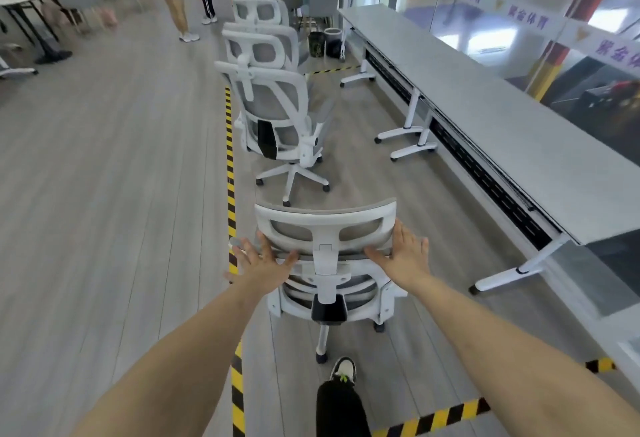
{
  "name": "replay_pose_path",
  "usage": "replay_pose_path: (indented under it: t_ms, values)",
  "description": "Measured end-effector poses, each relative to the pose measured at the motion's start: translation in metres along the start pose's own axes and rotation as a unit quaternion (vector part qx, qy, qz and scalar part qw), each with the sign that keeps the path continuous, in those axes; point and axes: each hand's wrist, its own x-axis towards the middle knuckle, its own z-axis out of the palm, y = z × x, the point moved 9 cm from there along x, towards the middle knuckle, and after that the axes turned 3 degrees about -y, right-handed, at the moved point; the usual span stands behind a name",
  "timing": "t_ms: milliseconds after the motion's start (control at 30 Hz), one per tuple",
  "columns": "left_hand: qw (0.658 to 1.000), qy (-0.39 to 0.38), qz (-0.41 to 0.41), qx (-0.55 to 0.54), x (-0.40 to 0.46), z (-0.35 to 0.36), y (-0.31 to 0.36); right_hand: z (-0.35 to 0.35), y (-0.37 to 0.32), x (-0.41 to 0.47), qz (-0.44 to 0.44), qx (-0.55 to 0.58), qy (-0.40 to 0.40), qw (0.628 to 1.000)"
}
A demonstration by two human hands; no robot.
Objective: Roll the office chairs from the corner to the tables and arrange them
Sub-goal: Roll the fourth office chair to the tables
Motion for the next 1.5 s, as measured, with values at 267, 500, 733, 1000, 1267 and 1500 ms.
replay_pose_path:
  t_ms: [267,500,733,1000,1267,1500]
  values:
    - [1.0,0.01,0.022,-0.01,0.123,-0.084,0.084,-0.03,-0.012,0.175,0.013,-0.012,-0.024,1.0]
    - [1.0,-0.005,-0.013,0.0,0.219,-0.129,0.127,-0.047,-0.024,0.289,0.016,-0.022,-0.04,0.999]
    - [1.0,0.011,-0.008,0.005,0.281,-0.164,0.156,-0.053,-0.036,0.366,0.016,-0.033,-0.054,0.998]
    - [1.0,0.017,-0.019,-0.005,0.318,-0.176,0.162,-0.056,-0.041,0.397,0.026,-0.044,-0.072,0.996]
    - [0.996,-0.017,0.037,0.085,0.304,-0.197,0.166,-0.06,-0.059,0.355,0.094,-0.034,-0.039,0.994]
    - [0.979,-0.025,0.165,0.116,0.247,-0.178,0.143,-0.052,-0.096,0.249,0.086,-0.036,-0.077,0.993]
